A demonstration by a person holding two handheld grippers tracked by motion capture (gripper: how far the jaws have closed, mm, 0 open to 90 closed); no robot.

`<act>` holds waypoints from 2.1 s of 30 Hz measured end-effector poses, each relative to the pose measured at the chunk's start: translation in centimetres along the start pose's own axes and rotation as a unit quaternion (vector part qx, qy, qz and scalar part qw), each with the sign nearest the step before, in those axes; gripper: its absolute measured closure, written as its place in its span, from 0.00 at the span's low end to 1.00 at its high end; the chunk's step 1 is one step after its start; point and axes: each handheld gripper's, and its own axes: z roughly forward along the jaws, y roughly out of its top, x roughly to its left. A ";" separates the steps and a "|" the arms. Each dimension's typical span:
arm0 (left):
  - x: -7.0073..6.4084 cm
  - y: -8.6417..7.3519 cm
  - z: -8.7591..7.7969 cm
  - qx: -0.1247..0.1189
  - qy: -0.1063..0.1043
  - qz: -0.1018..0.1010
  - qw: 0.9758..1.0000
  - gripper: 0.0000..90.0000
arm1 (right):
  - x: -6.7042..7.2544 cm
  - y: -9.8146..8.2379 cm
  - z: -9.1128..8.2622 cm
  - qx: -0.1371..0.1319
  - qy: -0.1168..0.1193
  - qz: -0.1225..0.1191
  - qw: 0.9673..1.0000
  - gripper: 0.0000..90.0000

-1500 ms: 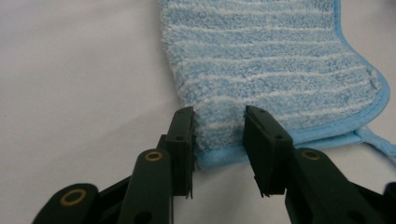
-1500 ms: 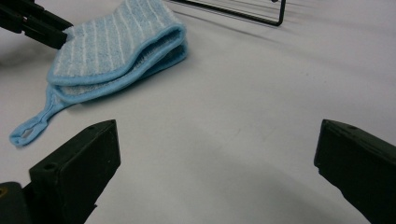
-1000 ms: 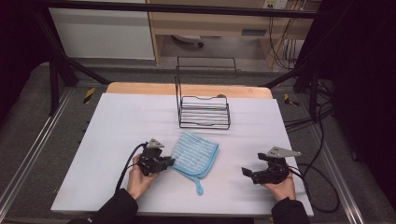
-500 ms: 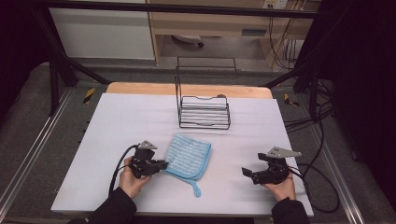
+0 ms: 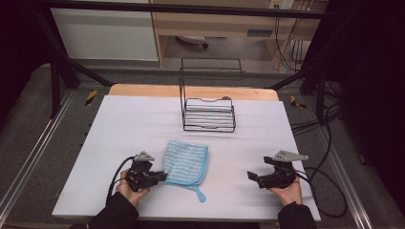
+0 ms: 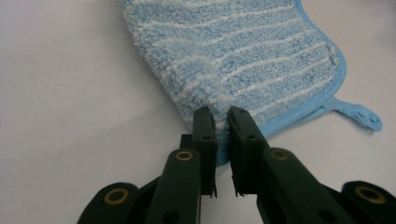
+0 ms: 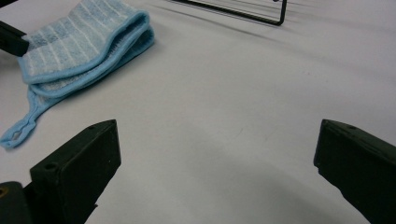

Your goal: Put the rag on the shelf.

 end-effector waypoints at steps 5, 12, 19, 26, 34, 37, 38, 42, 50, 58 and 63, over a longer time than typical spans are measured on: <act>0.1 -0.9 -0.8 0.000 -0.006 -0.008 1.000 0.91 | 0.0 0.0 0.0 0.000 0.000 0.000 1.000 0.01; 0.3 -1.5 -1.0 -0.005 -0.004 0.005 1.000 0.87 | 0.0 0.0 0.0 0.000 0.000 0.003 1.000 0.01; 0.3 -1.1 -2.0 -0.023 0.024 0.026 0.999 0.69 | 0.0 0.0 0.0 0.001 0.000 0.003 1.000 0.01; 1.0 0.2 -2.8 -0.051 0.040 0.039 0.997 0.47 | 0.0 0.0 0.1 0.001 0.001 0.004 1.000 0.01; 1.9 2.1 -2.4 -0.054 0.051 0.053 0.996 0.28 | 0.0 0.0 0.1 0.002 0.000 0.000 1.000 0.01; 2.5 3.0 -2.4 -0.054 0.054 0.052 0.996 0.23 | 0.0 0.0 0.1 0.002 0.000 0.001 1.000 0.01; 2.7 3.3 -2.4 -0.055 0.056 0.051 0.996 0.22 | 0.0 0.0 0.1 0.002 0.000 0.000 1.000 0.01; 3.5 4.4 -2.3 -0.062 0.062 0.041 0.995 0.17 | 0.0 0.0 0.2 0.003 0.000 0.001 1.000 0.01; 4.4 6.1 -0.7 -0.061 0.085 0.033 0.994 0.15 | 0.1 0.0 0.2 0.004 0.001 0.005 1.000 0.01; 5.2 6.6 1.7 -0.043 0.087 0.017 0.995 0.34 | 0.0 0.0 0.3 0.004 0.001 0.001 1.000 0.02; 5.4 6.4 2.8 -0.039 0.084 0.008 0.996 0.55 | 0.1 0.0 0.4 0.006 0.001 -0.001 1.000 0.02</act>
